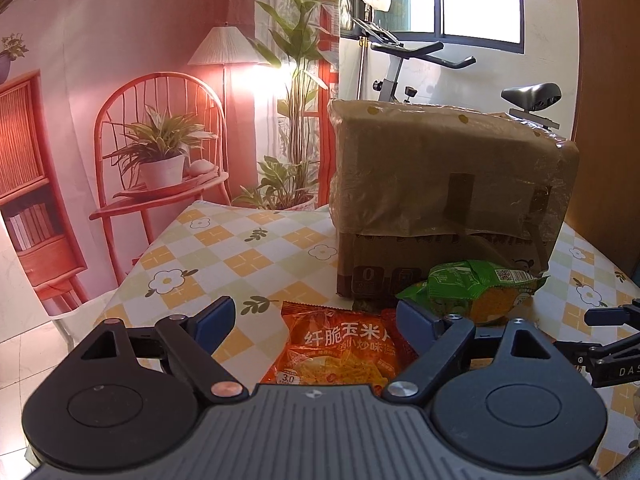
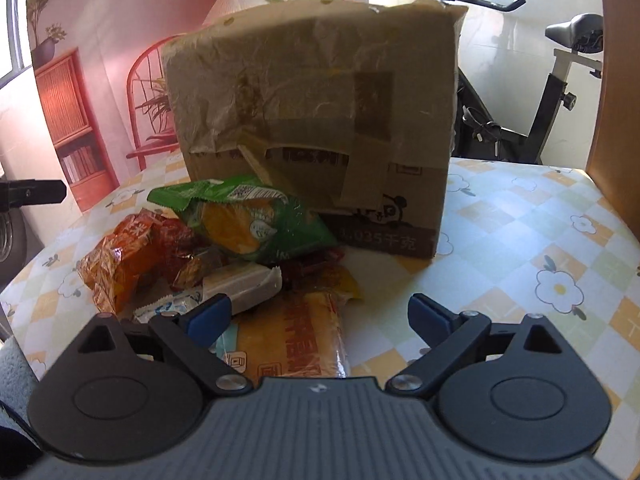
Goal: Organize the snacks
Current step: 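Grasp the wrapped bread loaf with the right gripper while the left grasps the orange corn snack bag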
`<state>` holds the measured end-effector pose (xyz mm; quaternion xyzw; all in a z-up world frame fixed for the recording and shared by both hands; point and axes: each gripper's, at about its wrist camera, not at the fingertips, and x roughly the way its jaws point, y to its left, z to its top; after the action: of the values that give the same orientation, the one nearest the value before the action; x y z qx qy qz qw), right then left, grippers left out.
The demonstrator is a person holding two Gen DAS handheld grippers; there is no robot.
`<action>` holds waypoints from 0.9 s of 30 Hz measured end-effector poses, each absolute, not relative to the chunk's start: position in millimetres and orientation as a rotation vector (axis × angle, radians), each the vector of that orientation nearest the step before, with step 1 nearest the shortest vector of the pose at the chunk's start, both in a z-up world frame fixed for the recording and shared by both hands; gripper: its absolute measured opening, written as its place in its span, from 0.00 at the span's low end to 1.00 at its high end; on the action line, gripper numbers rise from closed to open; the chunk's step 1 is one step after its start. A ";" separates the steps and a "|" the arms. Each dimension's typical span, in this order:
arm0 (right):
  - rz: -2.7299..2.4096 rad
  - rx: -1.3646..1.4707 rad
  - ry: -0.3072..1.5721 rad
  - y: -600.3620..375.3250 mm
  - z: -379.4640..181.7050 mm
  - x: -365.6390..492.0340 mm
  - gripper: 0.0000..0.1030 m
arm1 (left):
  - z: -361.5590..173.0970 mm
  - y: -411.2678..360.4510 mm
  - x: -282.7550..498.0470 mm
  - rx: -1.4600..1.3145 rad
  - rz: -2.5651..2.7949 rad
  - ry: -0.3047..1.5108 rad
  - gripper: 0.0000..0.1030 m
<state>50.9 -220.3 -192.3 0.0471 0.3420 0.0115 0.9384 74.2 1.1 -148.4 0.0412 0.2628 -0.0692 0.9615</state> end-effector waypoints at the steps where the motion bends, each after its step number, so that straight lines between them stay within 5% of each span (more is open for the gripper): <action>1: 0.032 0.084 0.718 -219.0 -196.2 54.3 0.94 | -150.1 0.3 76.1 0.087 -0.137 0.537 0.87; 9: 0.144 0.004 0.801 -199.7 -216.8 70.0 0.91 | -166.2 -1.7 77.7 0.086 -0.145 0.586 0.87; 16: 0.126 0.045 0.815 -209.2 -226.5 65.4 0.75 | -176.2 0.8 81.0 0.078 -0.167 0.635 0.87; 27: -0.038 0.060 0.750 -235.5 -228.7 58.1 0.73 | -187.3 -0.5 86.9 0.075 -0.184 0.668 0.87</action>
<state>58.1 -235.5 -228.7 0.0291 0.3660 -0.0187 0.9300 86.9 -0.5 -187.3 0.0366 0.3274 -0.0901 0.9399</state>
